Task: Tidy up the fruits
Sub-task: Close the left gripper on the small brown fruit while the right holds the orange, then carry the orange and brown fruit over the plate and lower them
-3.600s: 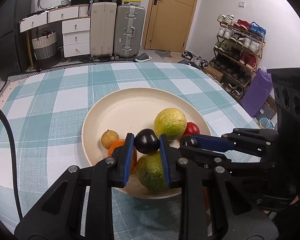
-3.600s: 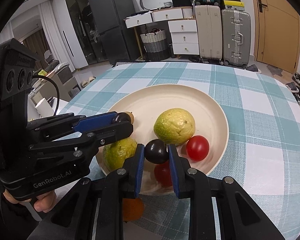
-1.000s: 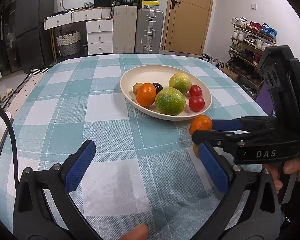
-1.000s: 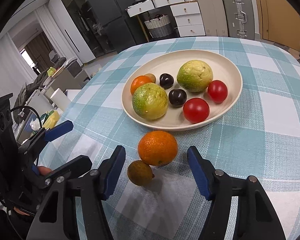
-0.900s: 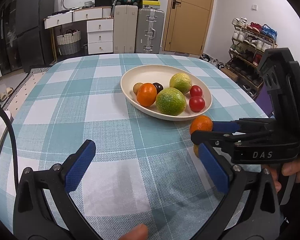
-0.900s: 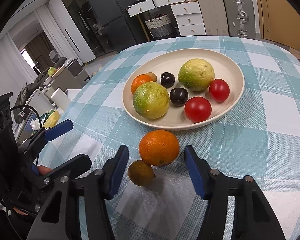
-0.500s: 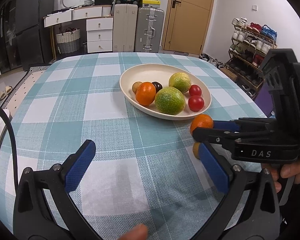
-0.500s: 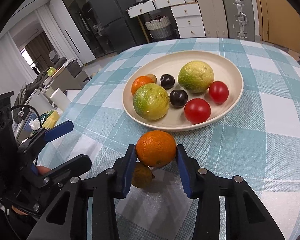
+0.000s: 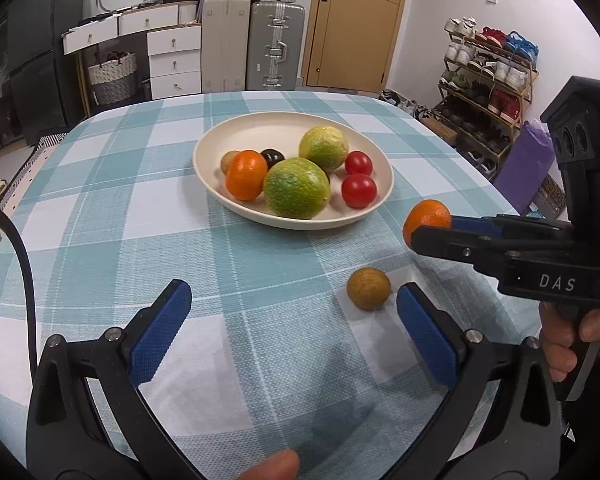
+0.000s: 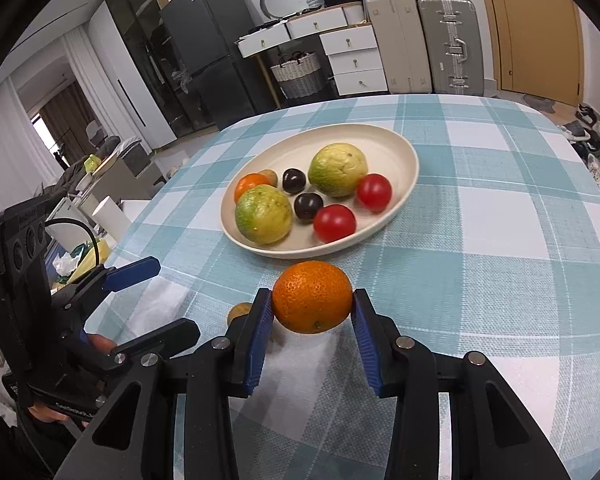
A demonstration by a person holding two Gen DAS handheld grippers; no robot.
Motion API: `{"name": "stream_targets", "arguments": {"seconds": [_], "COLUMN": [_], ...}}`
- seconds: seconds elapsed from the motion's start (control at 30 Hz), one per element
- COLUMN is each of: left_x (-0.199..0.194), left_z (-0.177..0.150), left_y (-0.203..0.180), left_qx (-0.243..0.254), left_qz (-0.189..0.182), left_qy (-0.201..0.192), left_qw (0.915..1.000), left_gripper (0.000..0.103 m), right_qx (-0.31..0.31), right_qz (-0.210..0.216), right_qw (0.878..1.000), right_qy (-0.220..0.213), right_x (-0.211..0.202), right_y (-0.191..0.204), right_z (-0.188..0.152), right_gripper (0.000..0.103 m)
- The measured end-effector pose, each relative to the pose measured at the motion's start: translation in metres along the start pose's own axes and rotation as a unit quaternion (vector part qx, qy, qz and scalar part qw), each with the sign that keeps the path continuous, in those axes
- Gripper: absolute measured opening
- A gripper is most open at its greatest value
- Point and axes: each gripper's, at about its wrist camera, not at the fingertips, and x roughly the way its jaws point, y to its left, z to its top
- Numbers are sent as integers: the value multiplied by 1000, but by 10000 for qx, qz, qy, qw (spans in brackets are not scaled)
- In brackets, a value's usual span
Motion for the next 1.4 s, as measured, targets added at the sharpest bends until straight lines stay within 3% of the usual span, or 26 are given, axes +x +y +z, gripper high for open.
{"name": "stream_targets", "arguments": {"seconds": [0.1,0.27,0.43,0.8,1.13,1.4], "left_x": [6,16,25,34,24,6], "left_z": [0,1,-1,0,3,16], "left_y": [-9,-23,-35,-41,-35,-16], "left_qx": [110,334,540,610,539,365], "left_qz": [-40,-132,-379,-542,-580,-495], "left_qy": [103,270,455,569,375,-50], "left_qw": [9999,9990,9968,9950,9962,9981], "left_gripper": [102,88,65,26,26,26], "right_qx": [111,255,322,359,362,300], "right_qz": [-26,-21,-39,25,35,22], "right_qw": [9999,9996,9994,9992,9992,9993], "right_qy": [-79,-111,-108,-151,-155,-215], "right_x": [-6,-11,-13,-15,-14,-13], "right_y": [-6,-14,-17,-18,-16,-14], "right_z": [-3,-9,-11,-13,-13,-8], "right_gripper": [41,41,41,41,41,41]}}
